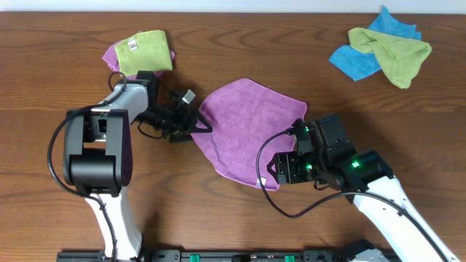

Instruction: Fold the cloth

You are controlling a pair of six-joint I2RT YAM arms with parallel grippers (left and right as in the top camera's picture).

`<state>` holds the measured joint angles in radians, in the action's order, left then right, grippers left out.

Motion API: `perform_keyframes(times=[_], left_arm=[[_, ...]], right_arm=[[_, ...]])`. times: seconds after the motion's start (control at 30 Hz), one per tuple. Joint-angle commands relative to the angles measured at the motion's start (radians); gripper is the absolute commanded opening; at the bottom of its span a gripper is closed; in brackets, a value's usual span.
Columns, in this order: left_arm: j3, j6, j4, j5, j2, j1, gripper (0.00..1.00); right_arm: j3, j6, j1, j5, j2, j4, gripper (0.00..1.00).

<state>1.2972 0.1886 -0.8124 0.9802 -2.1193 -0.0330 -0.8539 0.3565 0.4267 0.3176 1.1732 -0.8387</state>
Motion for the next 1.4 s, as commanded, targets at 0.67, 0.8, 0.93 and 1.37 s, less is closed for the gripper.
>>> perform_keyframes(times=[0.67,0.8,0.93,1.37], left_arm=[[-0.006,-0.046,0.085,0.009,-0.018,-0.050,0.72],[-0.006,-0.015,-0.006,0.016,-0.018,-0.050,0.48],[-0.006,0.035,-0.106,0.016,-0.018,-0.050,0.19],[-0.006,0.096,-0.260,0.069,-0.008,-0.050,0.06]], right_arm=[[0.007,0.014,-0.008,0.004,-0.011,-0.018,0.75],[0.007,0.035,-0.008,-0.024,-0.011,-0.039,0.76],[0.007,0.055,-0.008,-0.063,-0.011,-0.067,0.76],[0.118,0.173,-0.008,-0.089,-0.011,-0.085,0.78]])
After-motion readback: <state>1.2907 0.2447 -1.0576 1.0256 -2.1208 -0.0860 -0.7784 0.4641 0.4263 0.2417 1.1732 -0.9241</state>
